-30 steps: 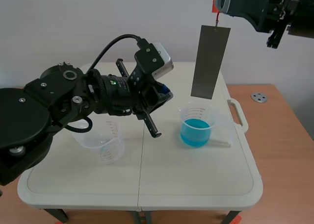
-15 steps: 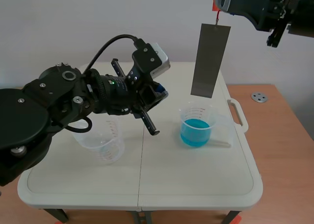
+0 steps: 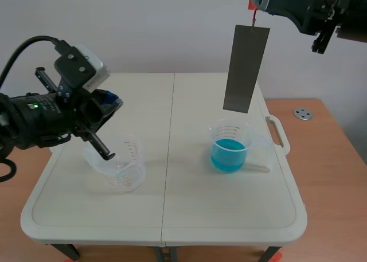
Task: Hold the metal plate by the orange handle, dip it into the blue solution, take it out and point at it, then put the plate back in the beaker on the left.
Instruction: 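Raise the plate and point at it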
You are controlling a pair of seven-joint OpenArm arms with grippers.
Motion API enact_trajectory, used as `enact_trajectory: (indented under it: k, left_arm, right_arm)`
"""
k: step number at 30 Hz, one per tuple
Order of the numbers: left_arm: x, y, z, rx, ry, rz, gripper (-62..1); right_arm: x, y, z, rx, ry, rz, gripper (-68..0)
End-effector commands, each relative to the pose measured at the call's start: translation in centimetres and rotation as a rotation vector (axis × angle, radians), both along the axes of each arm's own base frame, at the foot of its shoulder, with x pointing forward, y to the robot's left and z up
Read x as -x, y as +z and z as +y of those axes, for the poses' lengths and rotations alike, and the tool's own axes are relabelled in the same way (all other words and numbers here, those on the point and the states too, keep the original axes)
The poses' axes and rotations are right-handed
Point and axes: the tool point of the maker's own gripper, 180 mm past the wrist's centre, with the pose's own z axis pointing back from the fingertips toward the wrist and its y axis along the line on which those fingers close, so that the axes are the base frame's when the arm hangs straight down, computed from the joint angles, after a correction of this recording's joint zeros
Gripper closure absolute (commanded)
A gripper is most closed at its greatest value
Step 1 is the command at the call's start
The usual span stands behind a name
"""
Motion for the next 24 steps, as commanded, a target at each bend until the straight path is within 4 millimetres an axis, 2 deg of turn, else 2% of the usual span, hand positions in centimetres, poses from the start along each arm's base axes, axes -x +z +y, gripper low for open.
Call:
enact_trajectory:
  k: [1,10,16,20,24]
  left_arm:
    - [0.4,0.7,1.5,0.005,0.022,-0.010,-6.0]
    - [4.6,-0.5,10.6,-0.067,0.191,0.052,-6.0]
    - [8.4,-1.8,16.1,-0.143,0.304,0.098,-6.0]
    - [11.7,-3.0,18.5,-0.183,0.346,0.170,-6.0]
    - [14.8,-4.3,20.0,-0.204,0.380,0.249,-6.0]
  right_arm:
    - [0.1,2.4,-0.3,-0.038,0.007,-0.068,-1.3]
    - [0.1,2.6,-0.1,-0.050,0.010,-0.071,-1.3]
    - [0.1,2.7,0.4,-0.078,0.016,-0.071,-1.4]
    - [0.1,2.9,0.8,-0.095,0.023,-0.074,-1.5]
    - [0.0,3.4,1.5,-0.105,0.037,-0.086,-1.5]
